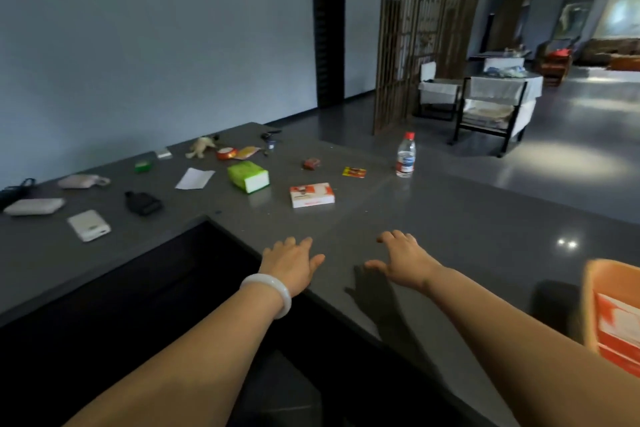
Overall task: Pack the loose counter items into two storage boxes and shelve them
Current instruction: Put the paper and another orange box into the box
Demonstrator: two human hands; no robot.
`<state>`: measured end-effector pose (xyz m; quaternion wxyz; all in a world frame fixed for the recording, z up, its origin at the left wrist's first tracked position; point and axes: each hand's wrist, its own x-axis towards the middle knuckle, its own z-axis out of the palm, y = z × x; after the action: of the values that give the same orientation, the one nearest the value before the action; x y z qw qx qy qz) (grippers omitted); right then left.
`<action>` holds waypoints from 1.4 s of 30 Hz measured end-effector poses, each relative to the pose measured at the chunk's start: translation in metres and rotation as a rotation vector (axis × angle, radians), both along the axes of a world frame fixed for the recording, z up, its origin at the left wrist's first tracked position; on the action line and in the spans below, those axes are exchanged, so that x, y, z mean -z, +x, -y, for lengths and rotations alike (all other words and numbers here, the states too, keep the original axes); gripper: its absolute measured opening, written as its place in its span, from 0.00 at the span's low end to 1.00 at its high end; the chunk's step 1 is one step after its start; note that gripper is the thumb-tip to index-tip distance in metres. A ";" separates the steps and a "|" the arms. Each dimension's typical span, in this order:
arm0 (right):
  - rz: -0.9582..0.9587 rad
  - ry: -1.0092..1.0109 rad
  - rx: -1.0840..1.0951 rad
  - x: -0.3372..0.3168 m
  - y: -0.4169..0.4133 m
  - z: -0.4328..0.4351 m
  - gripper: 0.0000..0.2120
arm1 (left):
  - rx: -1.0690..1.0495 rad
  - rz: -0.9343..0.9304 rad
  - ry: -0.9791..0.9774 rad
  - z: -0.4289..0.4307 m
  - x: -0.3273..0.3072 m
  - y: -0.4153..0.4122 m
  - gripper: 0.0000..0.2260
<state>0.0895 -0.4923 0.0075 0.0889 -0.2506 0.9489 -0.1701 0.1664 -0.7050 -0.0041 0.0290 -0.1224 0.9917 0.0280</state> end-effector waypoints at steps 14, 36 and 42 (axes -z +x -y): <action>0.055 0.022 -0.071 0.019 -0.063 0.149 0.34 | -0.076 0.020 0.036 0.149 0.017 -0.035 0.27; 0.156 0.075 -0.117 0.089 -0.297 0.299 0.49 | -0.066 0.201 0.104 0.311 0.106 -0.254 0.33; 0.005 0.320 -0.121 0.094 -0.342 0.323 0.58 | 0.072 0.226 0.062 0.358 0.132 -0.293 0.38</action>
<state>-0.2529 -0.8157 -0.0861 0.1400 -0.2897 0.9468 -0.0115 -0.1269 -1.0626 -0.1362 0.1454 -0.0880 0.9845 0.0436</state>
